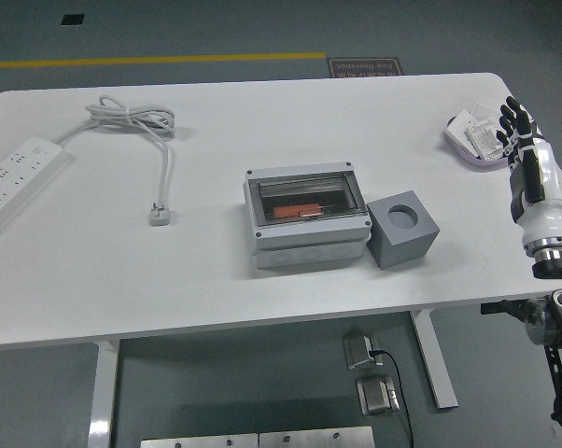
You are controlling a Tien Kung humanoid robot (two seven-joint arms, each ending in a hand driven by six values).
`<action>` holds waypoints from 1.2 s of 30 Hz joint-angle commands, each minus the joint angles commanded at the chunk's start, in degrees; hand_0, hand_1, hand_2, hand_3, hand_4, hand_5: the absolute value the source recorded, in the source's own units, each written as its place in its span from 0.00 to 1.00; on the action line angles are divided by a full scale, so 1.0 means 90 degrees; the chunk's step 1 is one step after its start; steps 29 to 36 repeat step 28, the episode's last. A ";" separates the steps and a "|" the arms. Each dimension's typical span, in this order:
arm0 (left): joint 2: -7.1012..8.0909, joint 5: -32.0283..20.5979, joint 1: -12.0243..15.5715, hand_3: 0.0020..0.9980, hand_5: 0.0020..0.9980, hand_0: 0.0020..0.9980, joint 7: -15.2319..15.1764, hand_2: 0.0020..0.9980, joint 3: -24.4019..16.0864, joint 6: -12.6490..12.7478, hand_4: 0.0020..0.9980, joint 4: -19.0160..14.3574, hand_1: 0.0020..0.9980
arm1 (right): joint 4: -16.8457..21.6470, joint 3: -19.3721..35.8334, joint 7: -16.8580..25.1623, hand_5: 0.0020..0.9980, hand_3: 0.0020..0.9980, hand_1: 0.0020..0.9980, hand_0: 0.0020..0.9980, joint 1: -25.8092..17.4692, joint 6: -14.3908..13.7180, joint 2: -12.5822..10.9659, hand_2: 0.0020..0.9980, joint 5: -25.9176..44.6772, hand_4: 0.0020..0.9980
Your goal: Fetch the battery,place it into the box,close the lid of the box
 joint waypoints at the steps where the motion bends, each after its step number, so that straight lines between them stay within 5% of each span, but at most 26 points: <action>1: 0.0000 0.0013 -0.0009 0.71 0.31 0.73 0.0011 0.73 -0.0012 0.0018 0.82 0.0000 0.76 | 0.0002 0.0027 -0.0004 1.00 1.00 0.92 1.00 -0.0002 0.0000 0.0020 0.91 -0.0014 1.00; 11: 0.0056 0.0126 -0.0138 0.71 0.32 0.73 -0.0050 0.72 -0.0146 0.0167 0.82 0.0000 0.75 | 0.0025 0.0142 -0.0038 1.00 1.00 0.91 1.00 0.0036 0.0008 0.0107 0.90 -0.0080 1.00; 20: -0.0070 -0.0096 -0.0040 0.70 0.32 0.71 -0.0002 0.71 0.0038 0.0143 0.81 0.0000 0.74 | 0.0222 0.0584 -0.0018 1.00 1.00 0.89 1.00 0.0177 0.0079 -0.0100 0.88 0.0011 1.00; 36: -0.0128 -0.0076 -0.0049 0.70 0.32 0.71 0.0026 0.71 0.0180 0.0054 0.80 0.0000 0.74 | 0.0291 0.0499 0.0112 1.00 1.00 0.89 1.00 0.0244 0.0114 -0.0166 0.88 0.0360 1.00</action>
